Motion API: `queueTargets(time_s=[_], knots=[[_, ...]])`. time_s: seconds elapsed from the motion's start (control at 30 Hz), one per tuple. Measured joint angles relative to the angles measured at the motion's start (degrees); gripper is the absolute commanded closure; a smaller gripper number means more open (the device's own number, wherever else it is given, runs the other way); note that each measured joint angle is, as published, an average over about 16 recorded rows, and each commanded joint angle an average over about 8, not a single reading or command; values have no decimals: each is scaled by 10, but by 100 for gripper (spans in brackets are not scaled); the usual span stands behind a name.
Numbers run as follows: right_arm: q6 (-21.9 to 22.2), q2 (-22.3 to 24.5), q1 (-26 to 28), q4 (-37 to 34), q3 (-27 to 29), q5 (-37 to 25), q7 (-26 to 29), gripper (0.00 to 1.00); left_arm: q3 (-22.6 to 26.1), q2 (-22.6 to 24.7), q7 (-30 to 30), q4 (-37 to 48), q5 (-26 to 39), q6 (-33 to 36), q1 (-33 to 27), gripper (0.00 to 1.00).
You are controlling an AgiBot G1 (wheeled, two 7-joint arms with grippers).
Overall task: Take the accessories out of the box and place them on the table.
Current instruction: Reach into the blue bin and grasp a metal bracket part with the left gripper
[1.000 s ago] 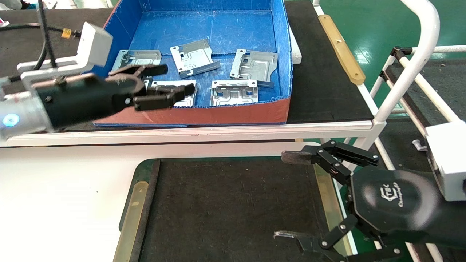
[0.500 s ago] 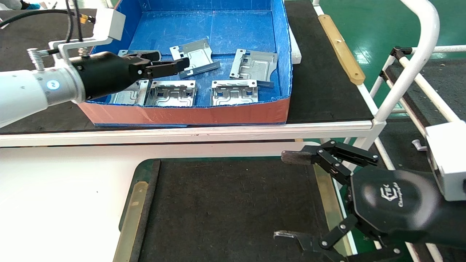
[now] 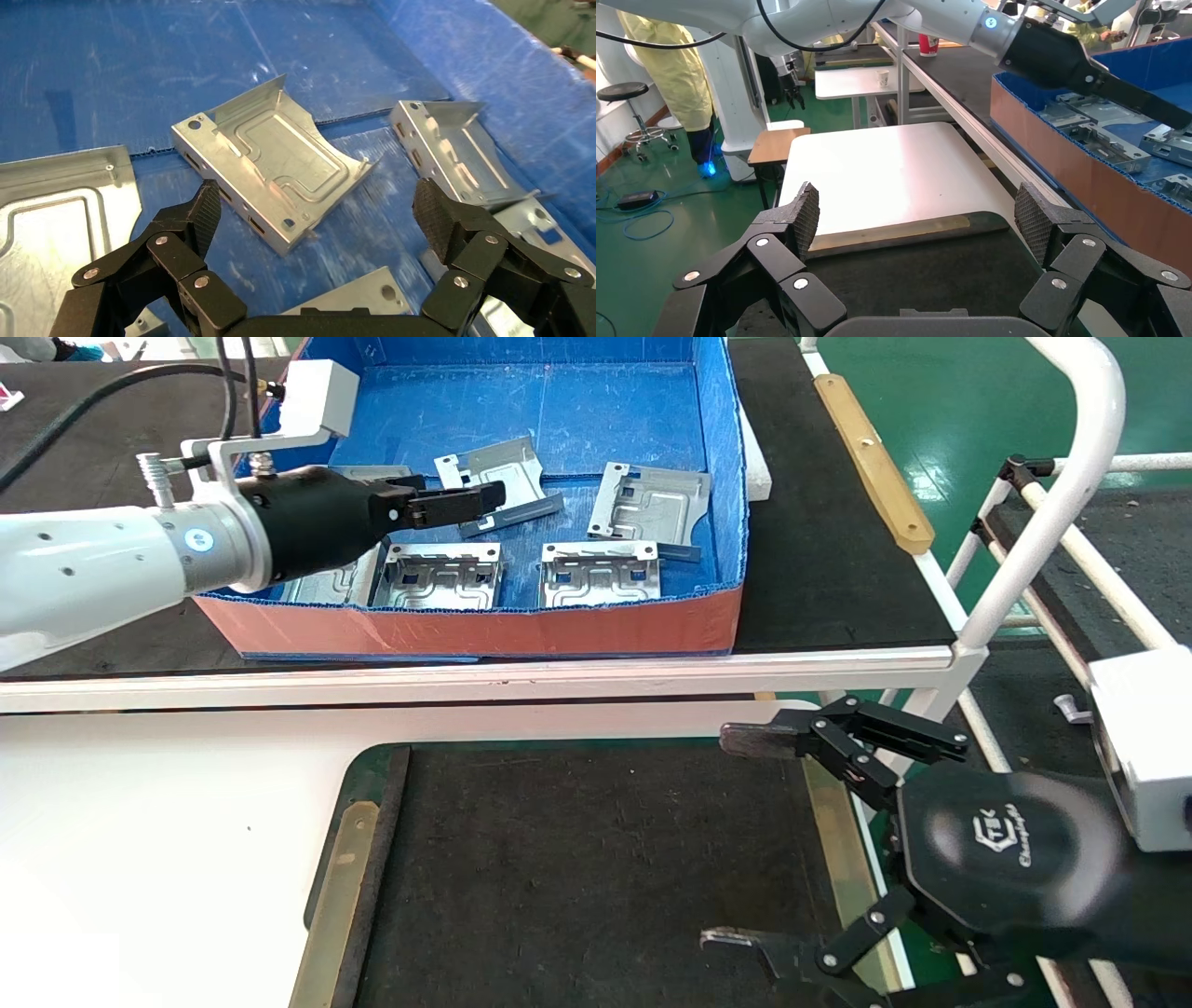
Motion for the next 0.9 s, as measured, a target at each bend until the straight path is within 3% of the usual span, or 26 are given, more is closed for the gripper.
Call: queueTargets(time_s=[0.47,0.9], knots=[[0,0,0,0,0,0,0,0,28,48,-86,50,86,-57,-21,0],[0,0,0,0,0,0,0,0,42,94,-117,118,134,-91,-44,0]])
